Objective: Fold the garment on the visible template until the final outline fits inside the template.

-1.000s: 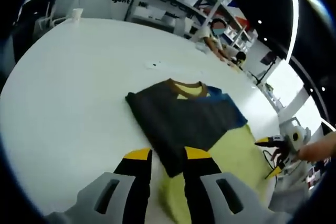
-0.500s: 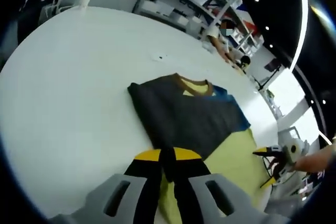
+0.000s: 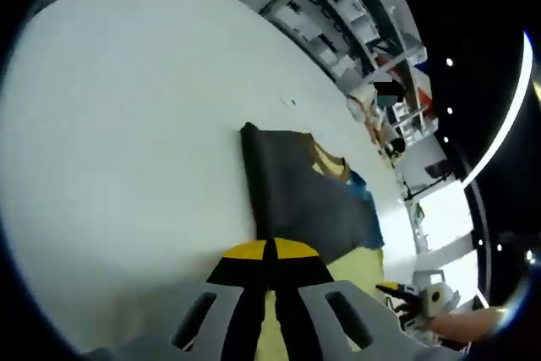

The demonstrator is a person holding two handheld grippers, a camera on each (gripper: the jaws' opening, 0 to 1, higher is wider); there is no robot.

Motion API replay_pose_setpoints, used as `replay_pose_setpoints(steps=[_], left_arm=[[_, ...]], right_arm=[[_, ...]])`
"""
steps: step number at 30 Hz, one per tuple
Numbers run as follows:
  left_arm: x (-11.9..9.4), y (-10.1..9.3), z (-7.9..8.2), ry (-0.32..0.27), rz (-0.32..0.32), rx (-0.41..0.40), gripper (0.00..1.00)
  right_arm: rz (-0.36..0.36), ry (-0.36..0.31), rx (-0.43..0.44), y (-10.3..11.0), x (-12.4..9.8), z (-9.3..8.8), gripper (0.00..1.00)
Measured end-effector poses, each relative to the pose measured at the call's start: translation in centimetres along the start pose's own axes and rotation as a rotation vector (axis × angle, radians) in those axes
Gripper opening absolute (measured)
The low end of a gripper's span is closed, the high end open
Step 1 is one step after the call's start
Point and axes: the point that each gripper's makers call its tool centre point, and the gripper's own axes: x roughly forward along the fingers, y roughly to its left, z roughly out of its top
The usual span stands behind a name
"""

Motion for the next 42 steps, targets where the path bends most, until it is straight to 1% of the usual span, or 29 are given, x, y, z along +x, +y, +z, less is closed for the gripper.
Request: replay_pose_setpoints(steps=[1,3,5,9,10,11,12,14,17,18,19,20,24,25,28,30,34,40,42], left_arm=[[-0.2,0.2,0.0,0.004,-0.001,-0.032,0.0],[-0.5,0.6,0.1,-0.002,0.0,-0.066,0.0],[-0.6,0.4,0.0,-0.002,-0.004,-0.048,0.0],[-0.5,0.2,-0.1,-0.003,-0.01,-0.058,0.0],[-0.5,0.2,-0.1,-0.007,0.002,-0.056,0.0],[-0.4,0.6,0.1,-0.018,0.031,-0.051,0.02],[-0.5,0.1,0.1,-0.02,0.002,-0.031,0.06],[-0.5,-0.2,0.3,-0.029,-0.011,-0.042,0.12],[-0.5,-0.2,0.3,-0.02,-0.013,-0.04,0.14],[-0.5,-0.3,0.2,-0.012,-0.013,-0.036,0.13],[-0.5,-0.3,-0.3,0.009,-0.007,0.002,0.12],[-0.5,-0.3,-0.5,0.02,0.0,0.018,0.1],[-0.3,-0.5,-1.7,0.056,-0.008,0.037,0.04],[-0.4,-0.4,-1.9,0.065,-0.007,0.062,0.02],[-0.5,-0.3,-1.7,0.062,-0.009,0.066,0.01],[-0.6,-0.2,-1.5,0.057,-0.004,0.087,0.0],[-0.6,0.1,-1.5,0.058,-0.002,0.06,0.0],[-1.0,0.0,-1.5,0.049,0.013,0.057,0.02],[-1.4,0.1,-1.5,0.043,0.018,0.06,0.0]], right_arm=[[-0.002,-0.001,0.001,-0.1,0.0,0.0,0.61],[-0.007,0.003,-0.003,-0.2,0.0,0.0,0.6],[-0.009,0.006,-0.005,-0.2,0.0,0.0,0.59],[-0.01,0.008,-0.007,-0.2,0.0,0.0,0.6],[-0.009,0.007,-0.002,-0.1,0.0,0.0,0.61],[-0.009,0.007,0.0,-0.1,0.0,0.0,0.61],[-0.009,0.008,-0.002,-0.1,0.0,0.0,0.61],[-0.009,0.009,-0.001,-0.1,0.0,0.0,0.61],[-0.01,0.009,0.0,-0.1,0.0,0.0,0.62],[-0.01,0.009,0.0,-0.1,0.0,0.0,0.62],[-0.01,0.009,0.001,-0.1,0.0,0.0,0.62],[-0.01,0.009,0.0,-0.1,0.0,0.0,0.62],[-0.008,0.011,-0.002,-0.1,0.0,0.0,0.61],[-0.008,0.011,-0.002,-0.1,0.0,0.0,0.61],[-0.008,0.013,-0.003,-0.2,0.0,0.0,0.6],[-0.009,0.013,-0.003,-0.2,0.0,0.0,0.6],[-0.011,0.012,-0.002,-0.2,0.0,0.0,0.59],[-0.007,0.02,0.003,-0.2,-0.1,0.0,0.6],[-0.005,0.025,0.004,-0.2,-0.2,0.0,0.6]])
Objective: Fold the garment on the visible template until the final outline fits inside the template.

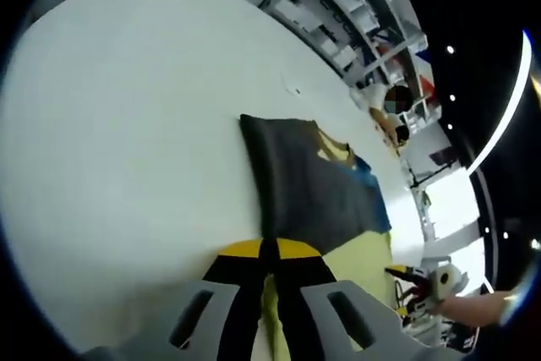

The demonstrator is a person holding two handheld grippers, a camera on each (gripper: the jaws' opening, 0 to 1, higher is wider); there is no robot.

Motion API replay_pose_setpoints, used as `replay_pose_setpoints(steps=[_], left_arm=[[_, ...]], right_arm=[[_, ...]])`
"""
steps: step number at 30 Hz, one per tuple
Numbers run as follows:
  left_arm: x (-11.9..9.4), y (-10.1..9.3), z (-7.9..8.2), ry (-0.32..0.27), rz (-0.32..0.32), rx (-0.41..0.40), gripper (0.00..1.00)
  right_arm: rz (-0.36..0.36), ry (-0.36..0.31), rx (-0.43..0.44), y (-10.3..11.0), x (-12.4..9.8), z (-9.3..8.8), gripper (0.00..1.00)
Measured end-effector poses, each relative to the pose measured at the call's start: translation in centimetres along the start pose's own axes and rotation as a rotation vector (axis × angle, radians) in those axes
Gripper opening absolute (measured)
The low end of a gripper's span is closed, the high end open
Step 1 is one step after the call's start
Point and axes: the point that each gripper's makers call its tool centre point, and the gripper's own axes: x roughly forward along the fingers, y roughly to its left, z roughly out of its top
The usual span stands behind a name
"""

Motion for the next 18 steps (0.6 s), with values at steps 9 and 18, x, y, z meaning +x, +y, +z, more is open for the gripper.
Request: replay_pose_setpoints(steps=[9,18], left_arm=[[-2.1,-0.3,-1.2,-0.014,-0.005,0.031,0.0],[-5.1,-3.0,-5.1,-0.028,-0.111,0.229,0.1]], right_arm=[[0.004,0.005,0.005,-0.2,-1.1,0.1,0.61],[0.049,0.014,-0.05,1.0,-2.7,-0.6,0.6]])
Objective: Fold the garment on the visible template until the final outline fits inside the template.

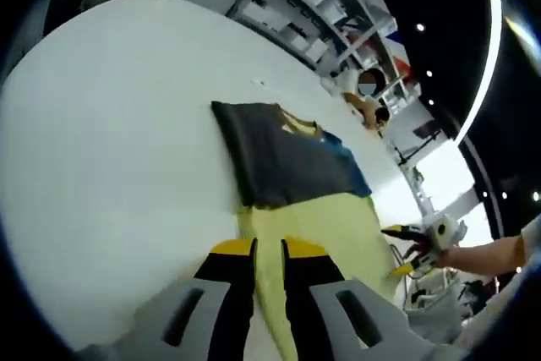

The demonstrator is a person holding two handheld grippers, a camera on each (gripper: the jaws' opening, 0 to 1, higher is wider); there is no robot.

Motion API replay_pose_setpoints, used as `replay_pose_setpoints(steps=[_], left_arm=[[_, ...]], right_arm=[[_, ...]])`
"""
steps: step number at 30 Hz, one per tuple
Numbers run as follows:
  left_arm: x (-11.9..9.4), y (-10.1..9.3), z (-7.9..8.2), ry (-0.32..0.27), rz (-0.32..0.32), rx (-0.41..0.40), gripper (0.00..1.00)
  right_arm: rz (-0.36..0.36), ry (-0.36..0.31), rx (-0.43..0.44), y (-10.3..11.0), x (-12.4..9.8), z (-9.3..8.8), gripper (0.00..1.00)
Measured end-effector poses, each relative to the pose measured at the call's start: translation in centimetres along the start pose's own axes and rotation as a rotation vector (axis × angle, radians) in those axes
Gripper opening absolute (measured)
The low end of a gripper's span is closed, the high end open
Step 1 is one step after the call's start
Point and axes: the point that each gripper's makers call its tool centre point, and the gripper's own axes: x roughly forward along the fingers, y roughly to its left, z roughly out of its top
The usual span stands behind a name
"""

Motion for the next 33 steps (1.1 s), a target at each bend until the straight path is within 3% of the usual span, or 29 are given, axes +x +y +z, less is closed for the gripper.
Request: replay_pose_setpoints(steps=[3,11,17,19,25,33], left_arm=[[-0.9,-0.9,-0.9,-0.006,-0.019,0.047,0.13],[-2.9,-1.9,-2.8,0.01,-0.068,0.274,0.2],[-3.8,-3.0,-8.1,0.163,-0.081,0.516,0.21],[-4.1,-3.4,-9.4,0.185,-0.096,0.536,0.19],[-4.5,-4.2,-12.3,0.273,-0.123,0.673,0.19],[-4.8,-5.1,-14.3,0.337,-0.135,0.781,0.2]], right_arm=[[0.027,0.009,-0.018,0.8,-0.6,-0.6,0.6],[0.064,0.043,-0.08,2.1,-2.2,-2.1,0.59],[0.077,0.06,-0.101,2.6,-4.3,-3.5,0.56],[0.08,0.072,-0.124,2.6,-5.1,-4.0,0.53],[0.109,0.108,-0.176,3.6,-6.5,-5.5,0.46],[0.145,0.165,-0.244,4.9,-7.3,-7.7,0.33]])
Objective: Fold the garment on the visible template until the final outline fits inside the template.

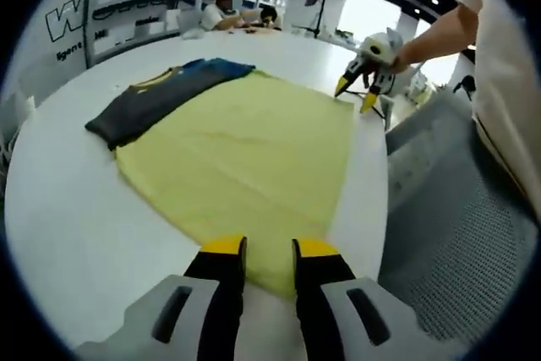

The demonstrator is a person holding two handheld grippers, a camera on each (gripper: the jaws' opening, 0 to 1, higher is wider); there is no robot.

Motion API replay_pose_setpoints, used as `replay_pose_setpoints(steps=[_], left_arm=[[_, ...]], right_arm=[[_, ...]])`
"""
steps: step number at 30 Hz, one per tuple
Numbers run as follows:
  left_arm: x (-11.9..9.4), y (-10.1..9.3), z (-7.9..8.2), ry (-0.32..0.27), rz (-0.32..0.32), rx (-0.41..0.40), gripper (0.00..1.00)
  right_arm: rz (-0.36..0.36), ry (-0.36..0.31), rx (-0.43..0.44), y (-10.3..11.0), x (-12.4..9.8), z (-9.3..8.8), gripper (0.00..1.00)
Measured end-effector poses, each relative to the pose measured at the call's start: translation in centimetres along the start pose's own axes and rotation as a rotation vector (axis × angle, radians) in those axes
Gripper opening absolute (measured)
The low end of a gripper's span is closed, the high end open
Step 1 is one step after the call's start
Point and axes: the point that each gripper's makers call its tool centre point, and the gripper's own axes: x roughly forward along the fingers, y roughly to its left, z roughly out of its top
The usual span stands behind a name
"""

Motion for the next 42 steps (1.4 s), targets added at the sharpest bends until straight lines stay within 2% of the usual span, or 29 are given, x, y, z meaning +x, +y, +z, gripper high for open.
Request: replay_pose_setpoints(steps=[7,12,13,16,19,22,26,33,42], left_arm=[[0.1,-1.3,-1.2,0.07,-0.012,0.095,0.22],[-0.1,-1.4,-2.6,0.127,-0.001,0.15,0.21],[-0.1,-1.2,-2.4,0.118,0.019,0.175,0.2],[-0.1,-0.9,-2.4,0.129,0.032,0.149,0.16],[-0.1,-0.9,-2.4,0.136,0.046,0.169,0.13],[-0.3,-0.8,-2.5,0.152,0.062,0.186,0.04],[-0.7,-0.9,-2.4,0.154,0.074,0.172,0.02],[-1.9,-1.2,-1.4,0.118,0.071,0.124,0.01],[-3.5,-3.1,-0.9,0.105,0.028,0.089,0.01]], right_arm=[[-0.011,0.024,-0.015,0.1,-0.3,-0.8,0.2],[-0.026,0.035,-0.031,-0.1,-0.3,-1.0,0.16],[-0.029,0.034,-0.034,-0.1,-0.3,-1.0,0.15],[-0.04,0.034,-0.042,-0.2,-0.4,-1.0,0.1],[-0.053,0.039,-0.052,-0.2,-0.4,-1.0,0.05],[-0.066,0.048,-0.061,-0.2,-0.5,-0.9,0.0],[-0.08,0.049,-0.053,-0.2,-0.9,-0.3,0.0],[-0.086,0.034,-0.046,-0.2,-2.1,0.3,0.0],[-0.063,0.01,-0.02,1.2,-3.8,1.3,0.0]])
